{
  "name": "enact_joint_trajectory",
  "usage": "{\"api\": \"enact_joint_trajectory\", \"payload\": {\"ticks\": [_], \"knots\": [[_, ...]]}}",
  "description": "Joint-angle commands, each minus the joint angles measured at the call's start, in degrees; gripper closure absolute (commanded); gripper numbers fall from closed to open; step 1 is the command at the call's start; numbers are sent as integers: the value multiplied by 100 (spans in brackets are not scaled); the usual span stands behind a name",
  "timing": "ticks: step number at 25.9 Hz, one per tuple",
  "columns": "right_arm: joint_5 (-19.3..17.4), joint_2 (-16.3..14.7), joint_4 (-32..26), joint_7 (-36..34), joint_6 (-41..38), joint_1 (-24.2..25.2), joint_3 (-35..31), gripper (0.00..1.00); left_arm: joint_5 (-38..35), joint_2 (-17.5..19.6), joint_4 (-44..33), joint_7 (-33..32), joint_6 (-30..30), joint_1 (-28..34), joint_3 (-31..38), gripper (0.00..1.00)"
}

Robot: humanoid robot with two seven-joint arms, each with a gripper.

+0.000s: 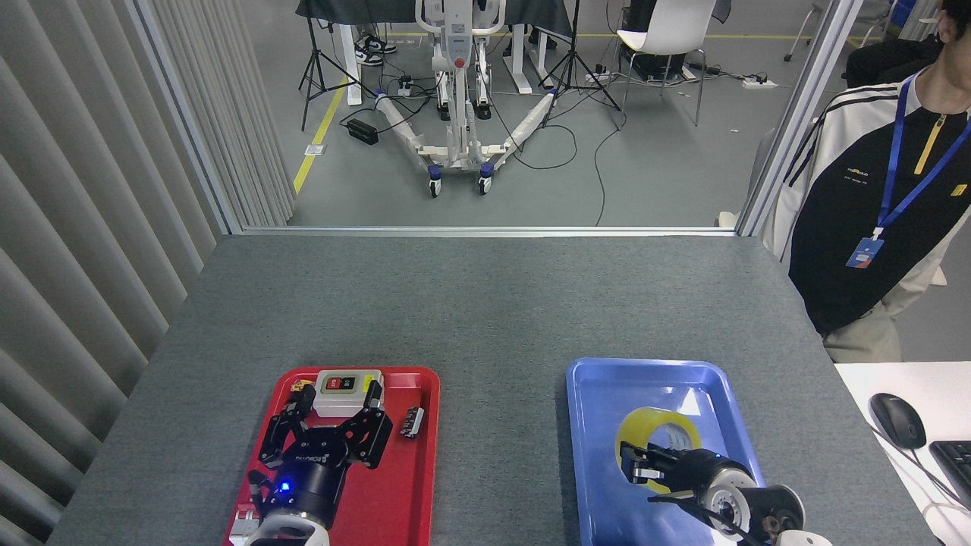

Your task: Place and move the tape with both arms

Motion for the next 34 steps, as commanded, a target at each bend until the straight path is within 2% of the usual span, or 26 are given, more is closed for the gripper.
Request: {"api": "enact_joint_trajectory", "payload": {"ticks": [1,7,10,13,15,17,23,30,34], "knots": [[-27,-34,24,-402,31,7,-5,0,1,5,-7,-23,-22,73,223,1],[-27,-96,-2,-1878,39,104,-23,0,1,-21,-25,-23,-14,73,275,1],[52,-166,24,-3504,31,165,-295,0,1,-21,-16,-23,-14,73,284,1],[483,-210,156,-5051,-22,482,-489,0,9,-13,-16,-31,13,81,337,1],[878,-210,218,-5561,13,605,-480,0,9,-13,1,-31,4,90,372,1],[1010,-201,235,-5623,66,737,-471,0,1,40,10,-40,-22,90,372,1],[1019,-210,183,-5675,127,1071,-436,0,9,49,10,-40,-40,152,381,1],[1019,-219,59,-5675,-163,1299,-357,0,-17,-57,-95,118,-49,169,381,1],[870,-315,-81,-5667,-295,1308,-374,0,1,-21,-262,382,-163,240,372,1]]}}
